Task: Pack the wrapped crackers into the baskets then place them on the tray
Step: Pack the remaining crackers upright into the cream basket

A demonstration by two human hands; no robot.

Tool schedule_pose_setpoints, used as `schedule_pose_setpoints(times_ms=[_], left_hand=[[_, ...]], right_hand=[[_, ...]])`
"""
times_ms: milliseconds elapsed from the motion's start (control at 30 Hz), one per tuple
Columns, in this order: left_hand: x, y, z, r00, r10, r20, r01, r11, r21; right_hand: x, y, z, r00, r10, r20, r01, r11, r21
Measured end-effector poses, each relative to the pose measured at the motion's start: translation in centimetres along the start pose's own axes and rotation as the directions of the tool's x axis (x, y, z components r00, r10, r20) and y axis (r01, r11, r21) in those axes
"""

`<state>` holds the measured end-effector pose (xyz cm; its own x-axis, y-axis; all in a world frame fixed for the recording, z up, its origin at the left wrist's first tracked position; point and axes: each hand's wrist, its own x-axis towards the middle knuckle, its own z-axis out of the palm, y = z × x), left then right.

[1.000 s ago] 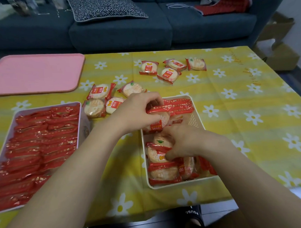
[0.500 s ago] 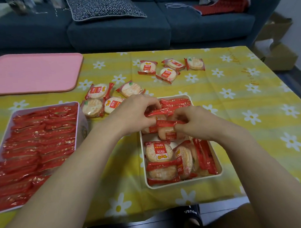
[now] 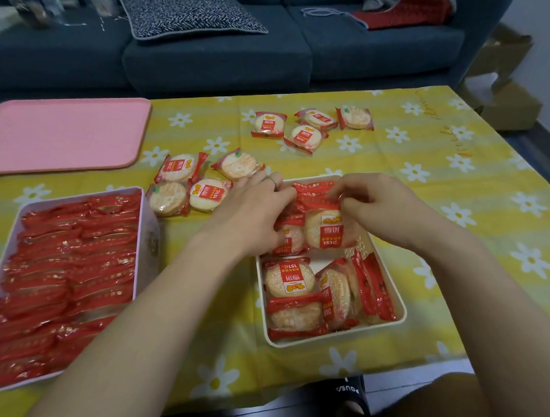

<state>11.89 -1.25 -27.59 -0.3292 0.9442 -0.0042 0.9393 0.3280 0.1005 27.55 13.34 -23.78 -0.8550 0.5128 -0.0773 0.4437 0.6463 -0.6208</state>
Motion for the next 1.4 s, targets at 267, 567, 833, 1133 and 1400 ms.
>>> schedule_pose_setpoints(times_ms=[267,567,833,1133,1400], left_hand=[[0.2,1.2,1.4,0.996,-0.078,-0.039,0.083,0.986,0.144],[1.1,1.7,2.4,0.979,-0.185,-0.085,0.199,0.957,0.209],[1.2,1.4,2.2,0.983,-0.174,-0.056,0.181,0.968,0.173],[1.3,1.0,2.2,0.982,-0.179,-0.058,0.187,0.962,0.2],[1.2,0.8,2.4,0.978,-0.207,-0.039,0.21,0.959,0.19]], right_hand=[[0.7,-0.2,1.2,0.994,-0.067,-0.081,0.047,0.973,-0.224],[-0.4,-0.5,1.4,0.995,-0.027,0.097,0.059,0.939,-0.339],[0.9,0.5,3.3,0.99,-0.131,0.059,0.138,0.763,-0.631],[0.9,0.1,3.7,0.992,-0.119,-0.029,0.073,0.759,-0.647],[1.2,-0.2,5.2,0.981,-0.143,-0.131,0.037,0.801,-0.597]])
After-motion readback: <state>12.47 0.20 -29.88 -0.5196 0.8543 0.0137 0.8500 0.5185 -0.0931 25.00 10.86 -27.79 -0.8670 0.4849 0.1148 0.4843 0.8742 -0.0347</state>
